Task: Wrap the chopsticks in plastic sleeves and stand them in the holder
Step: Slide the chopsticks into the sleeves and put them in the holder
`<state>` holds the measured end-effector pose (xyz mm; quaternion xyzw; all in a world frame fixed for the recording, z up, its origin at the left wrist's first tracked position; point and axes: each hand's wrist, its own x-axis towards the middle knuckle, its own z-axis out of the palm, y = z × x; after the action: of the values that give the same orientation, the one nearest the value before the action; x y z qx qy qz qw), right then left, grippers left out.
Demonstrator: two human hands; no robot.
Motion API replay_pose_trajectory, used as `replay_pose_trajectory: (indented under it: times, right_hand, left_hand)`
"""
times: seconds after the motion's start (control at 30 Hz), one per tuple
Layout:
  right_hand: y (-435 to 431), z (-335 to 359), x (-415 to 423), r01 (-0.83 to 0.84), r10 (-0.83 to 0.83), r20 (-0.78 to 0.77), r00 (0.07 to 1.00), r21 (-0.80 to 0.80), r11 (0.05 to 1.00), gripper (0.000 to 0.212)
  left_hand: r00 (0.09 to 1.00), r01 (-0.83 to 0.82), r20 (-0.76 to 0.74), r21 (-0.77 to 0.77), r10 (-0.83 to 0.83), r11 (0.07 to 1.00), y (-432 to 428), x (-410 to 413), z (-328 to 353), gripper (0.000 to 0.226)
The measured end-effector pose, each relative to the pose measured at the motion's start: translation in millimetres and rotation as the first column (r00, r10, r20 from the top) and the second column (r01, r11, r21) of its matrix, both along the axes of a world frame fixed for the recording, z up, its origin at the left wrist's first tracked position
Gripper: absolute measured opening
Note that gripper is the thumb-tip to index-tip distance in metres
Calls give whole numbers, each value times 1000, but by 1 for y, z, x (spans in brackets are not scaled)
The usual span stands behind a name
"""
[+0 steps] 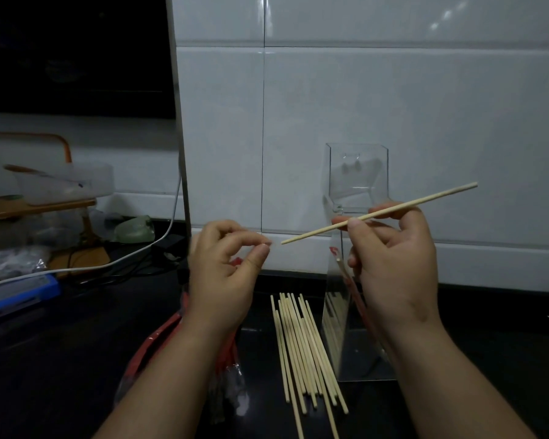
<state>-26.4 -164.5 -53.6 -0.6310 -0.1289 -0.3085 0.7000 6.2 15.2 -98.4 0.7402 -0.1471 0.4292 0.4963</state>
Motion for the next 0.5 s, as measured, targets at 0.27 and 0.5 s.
replay_pose_trajectory:
  times: [0.27, 0.5]
  right_hand:
    - [-2, 0, 1, 69, -69, 13, 997, 1, 998, 14]
    - [-3, 0, 0, 47, -49, 21, 999, 72, 996, 10]
  left_hand:
    - [945, -174, 172, -450, 276, 876, 9, -4, 3, 26]
    - [979, -133, -2, -763, 204, 632, 13, 1, 8, 18]
